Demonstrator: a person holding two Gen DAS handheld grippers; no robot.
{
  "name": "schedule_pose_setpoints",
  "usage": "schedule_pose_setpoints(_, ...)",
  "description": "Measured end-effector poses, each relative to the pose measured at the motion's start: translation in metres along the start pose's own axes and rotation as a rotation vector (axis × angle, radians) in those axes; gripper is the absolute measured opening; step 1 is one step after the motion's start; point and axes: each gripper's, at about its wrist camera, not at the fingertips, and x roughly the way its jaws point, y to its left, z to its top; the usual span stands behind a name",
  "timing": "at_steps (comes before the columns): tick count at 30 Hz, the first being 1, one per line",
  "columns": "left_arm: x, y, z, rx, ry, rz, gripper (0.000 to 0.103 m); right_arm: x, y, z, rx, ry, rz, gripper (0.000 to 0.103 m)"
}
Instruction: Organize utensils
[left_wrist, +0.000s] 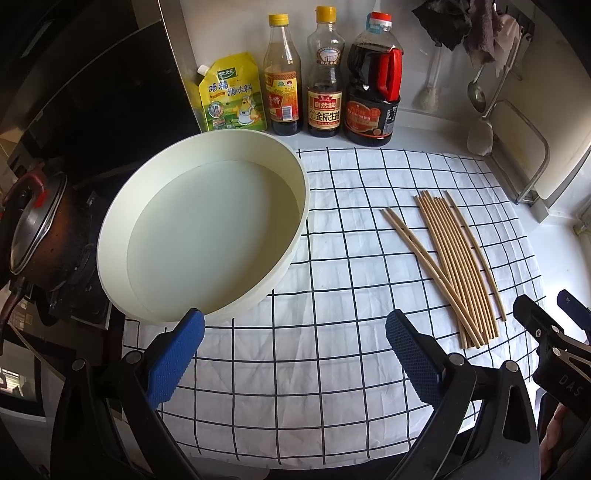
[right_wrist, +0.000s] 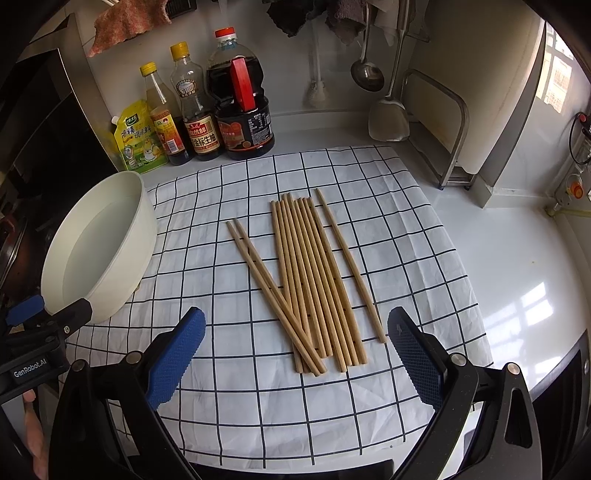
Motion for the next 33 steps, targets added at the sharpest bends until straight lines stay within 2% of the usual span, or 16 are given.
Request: schedule_pose_setpoints(33,0.0011,-0.0016,-0.0035,0.003,0.006,0.008,0.097,0.0018,0.0002,-0.0001,0.001,0.007,0.009,0.095)
